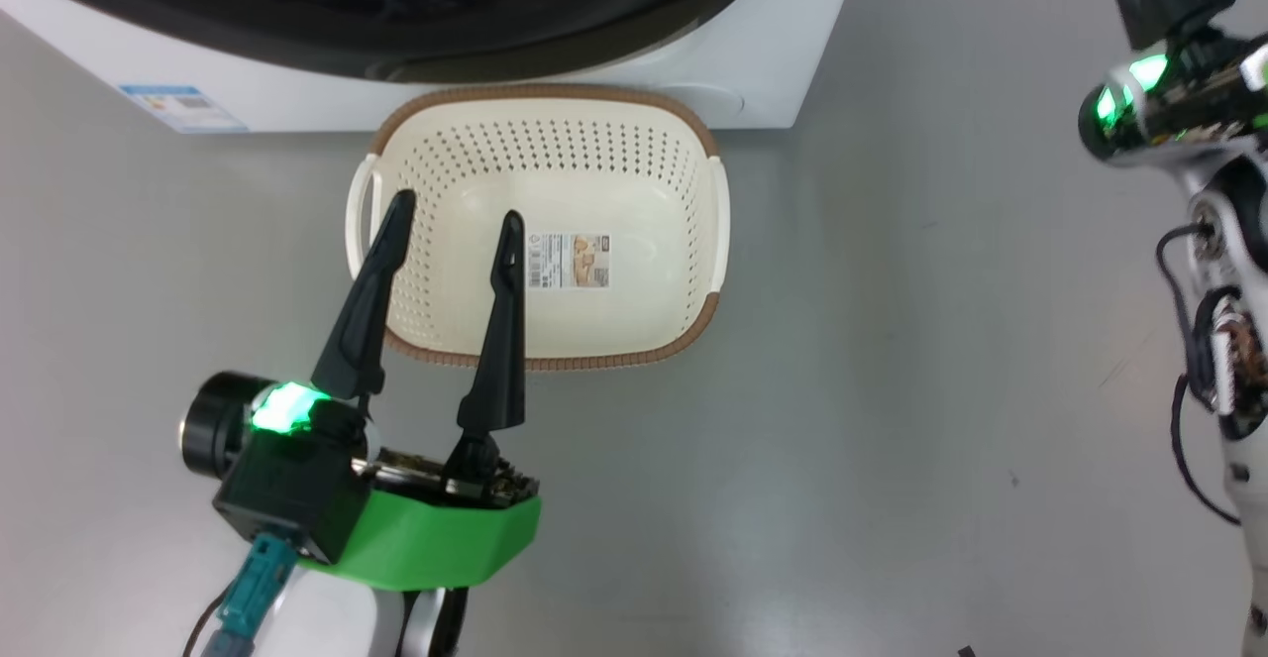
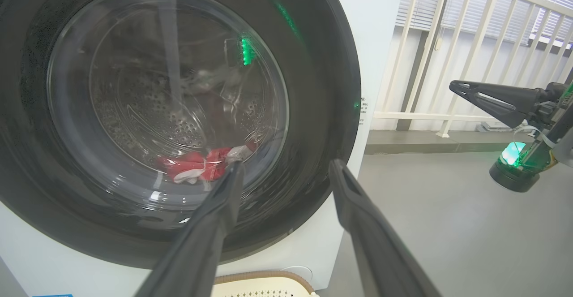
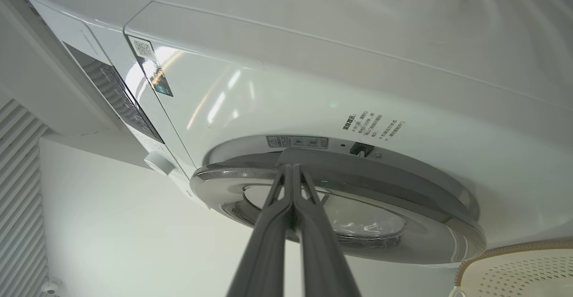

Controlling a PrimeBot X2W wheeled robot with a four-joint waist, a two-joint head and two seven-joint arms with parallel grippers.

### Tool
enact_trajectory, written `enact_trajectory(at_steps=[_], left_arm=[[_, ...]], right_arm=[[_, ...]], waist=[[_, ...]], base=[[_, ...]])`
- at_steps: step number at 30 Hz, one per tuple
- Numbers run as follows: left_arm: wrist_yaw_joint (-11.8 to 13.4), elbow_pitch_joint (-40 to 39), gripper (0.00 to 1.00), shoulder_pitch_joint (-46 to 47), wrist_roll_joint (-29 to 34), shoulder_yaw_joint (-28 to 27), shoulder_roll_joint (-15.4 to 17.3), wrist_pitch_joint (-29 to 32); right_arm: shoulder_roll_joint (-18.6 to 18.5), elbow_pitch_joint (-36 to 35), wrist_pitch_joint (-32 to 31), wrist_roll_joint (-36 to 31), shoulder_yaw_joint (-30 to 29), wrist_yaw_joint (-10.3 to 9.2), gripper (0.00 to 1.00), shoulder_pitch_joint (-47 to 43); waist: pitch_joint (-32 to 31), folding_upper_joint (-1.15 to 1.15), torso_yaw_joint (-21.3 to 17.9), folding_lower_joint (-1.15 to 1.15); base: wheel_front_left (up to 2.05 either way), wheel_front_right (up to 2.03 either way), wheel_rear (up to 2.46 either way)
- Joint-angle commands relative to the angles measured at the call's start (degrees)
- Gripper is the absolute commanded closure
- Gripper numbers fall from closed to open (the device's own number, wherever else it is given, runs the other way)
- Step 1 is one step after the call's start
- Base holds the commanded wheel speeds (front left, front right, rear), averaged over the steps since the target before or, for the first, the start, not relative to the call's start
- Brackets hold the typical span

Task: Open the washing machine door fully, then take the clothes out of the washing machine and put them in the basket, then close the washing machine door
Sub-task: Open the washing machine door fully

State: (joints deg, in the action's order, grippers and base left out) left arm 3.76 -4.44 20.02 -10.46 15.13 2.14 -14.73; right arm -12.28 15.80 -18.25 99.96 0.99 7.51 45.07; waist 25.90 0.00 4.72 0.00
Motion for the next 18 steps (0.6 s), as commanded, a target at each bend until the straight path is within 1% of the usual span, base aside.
enact_trajectory(at_steps=[1,6,11,15,18], left_arm=[[0.5,-2.0,0.0,1.0,0.7,-1.2,0.7,-0.3],[0.5,-2.3,0.0,1.9,0.8,-0.6,0.7,-0.3],[0.4,-2.2,0.0,3.1,0.8,0.3,0.7,-0.3],[0.3,-1.9,0.0,3.8,0.5,0.9,0.7,-0.3],[0.4,-1.7,0.0,4.5,0.3,1.3,0.7,-0.3]], right_arm=[[-0.4,-1.0,-0.7,0.8,0.2,-0.02,1.0,1.7],[-1.2,1.6,-3.2,2.4,0.6,-0.02,1.0,5.2],[-2.0,6.0,-6.9,3.3,2.8,-0.02,1.0,10.5],[-2.4,7.7,-8.1,3.4,3.5,-0.02,1.0,13.1],[-2.4,9.5,-9.5,4.6,3.8,-0.02,1.0,15.7]], waist=[[1.5,0.0,1.0,0.0],[3.3,0.0,1.6,0.0],[5.2,0.0,2.6,0.0],[6.3,0.0,3.2,0.0],[7.6,0.0,3.6,0.0]], base=[[0.0,0.0,0.0],[0.0,0.0,0.0],[0.0,0.0,0.0],[0.0,0.0,0.0],[0.0,0.0,0.0]])
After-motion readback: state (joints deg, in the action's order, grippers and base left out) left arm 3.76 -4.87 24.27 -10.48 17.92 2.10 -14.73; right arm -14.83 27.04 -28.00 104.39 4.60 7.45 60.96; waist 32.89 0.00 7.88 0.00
